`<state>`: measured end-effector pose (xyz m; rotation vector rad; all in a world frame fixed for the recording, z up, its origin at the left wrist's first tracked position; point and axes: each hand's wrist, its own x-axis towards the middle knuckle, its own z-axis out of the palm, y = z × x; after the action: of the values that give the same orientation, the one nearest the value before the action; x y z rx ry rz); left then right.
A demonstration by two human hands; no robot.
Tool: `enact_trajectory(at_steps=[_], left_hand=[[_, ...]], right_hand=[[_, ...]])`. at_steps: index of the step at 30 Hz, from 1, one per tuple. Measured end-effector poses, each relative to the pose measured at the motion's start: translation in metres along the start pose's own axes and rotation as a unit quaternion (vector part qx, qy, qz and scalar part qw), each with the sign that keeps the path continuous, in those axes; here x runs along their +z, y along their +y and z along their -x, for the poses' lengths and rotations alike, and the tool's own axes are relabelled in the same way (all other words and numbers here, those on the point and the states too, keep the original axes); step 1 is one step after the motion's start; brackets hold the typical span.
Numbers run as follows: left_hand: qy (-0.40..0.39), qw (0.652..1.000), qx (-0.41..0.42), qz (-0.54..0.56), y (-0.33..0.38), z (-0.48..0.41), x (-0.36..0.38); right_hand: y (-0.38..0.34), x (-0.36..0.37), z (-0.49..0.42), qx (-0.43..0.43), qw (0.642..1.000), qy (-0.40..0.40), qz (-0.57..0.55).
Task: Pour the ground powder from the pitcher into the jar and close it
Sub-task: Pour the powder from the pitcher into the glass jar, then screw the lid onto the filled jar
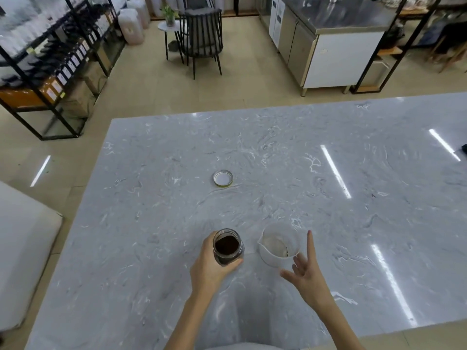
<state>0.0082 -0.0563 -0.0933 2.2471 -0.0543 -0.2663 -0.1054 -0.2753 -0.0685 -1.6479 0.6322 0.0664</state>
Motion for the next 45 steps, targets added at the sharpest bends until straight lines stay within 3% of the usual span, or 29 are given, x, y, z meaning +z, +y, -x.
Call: enact_trajectory(at_steps=[3, 5, 9, 13, 21, 26, 30, 33, 38, 45], left_hand=[[0.000, 1.000, 0.002, -0.008, 0.000, 0.000, 0.000], [-0.003, 1.000, 0.009, -0.016, -0.001, -0.001, 0.000], [-0.036, 0.999, 0.018, 0.000, -0.004, -0.008, -0.004], [-0.080, 0.996, 0.039, 0.002, -0.006, -0.014, -0.012], [-0.124, 0.989, 0.073, -0.019, -0.011, -0.041, -0.024], [-0.127, 0.989, 0.078, 0.000, -0.007, -0.061, -0.022], [-0.139, 0.987, 0.077, -0.007, -0.005, -0.076, -0.024], [-0.153, 0.985, 0.076, -0.013, -0.005, -0.081, -0.025], [-0.165, 0.984, 0.064, -0.006, -0.006, -0.082, -0.026], [-0.176, 0.981, 0.078, 0.011, -0.011, -0.082, -0.021]], right_hand=[[0.004, 0.000, 0.020, -0.034, 0.983, 0.142, 0.115], [-0.002, -0.001, 0.022, -0.086, 0.961, 0.169, 0.204], [-0.024, 0.000, -0.007, -0.178, 0.911, 0.076, 0.365], [-0.041, -0.012, -0.036, -0.194, 0.882, 0.032, 0.428], [-0.042, -0.080, -0.046, -0.117, 0.896, -0.005, 0.429], [-0.060, -0.079, -0.050, -0.102, 0.880, -0.052, 0.460], [-0.114, -0.039, -0.088, -0.205, 0.884, -0.019, 0.420], [-0.159, 0.016, -0.146, -0.181, 0.879, -0.061, 0.437], [-0.183, 0.102, -0.217, -0.123, 0.817, -0.161, 0.540], [-0.171, 0.137, -0.242, -0.107, 0.749, -0.238, 0.609]])
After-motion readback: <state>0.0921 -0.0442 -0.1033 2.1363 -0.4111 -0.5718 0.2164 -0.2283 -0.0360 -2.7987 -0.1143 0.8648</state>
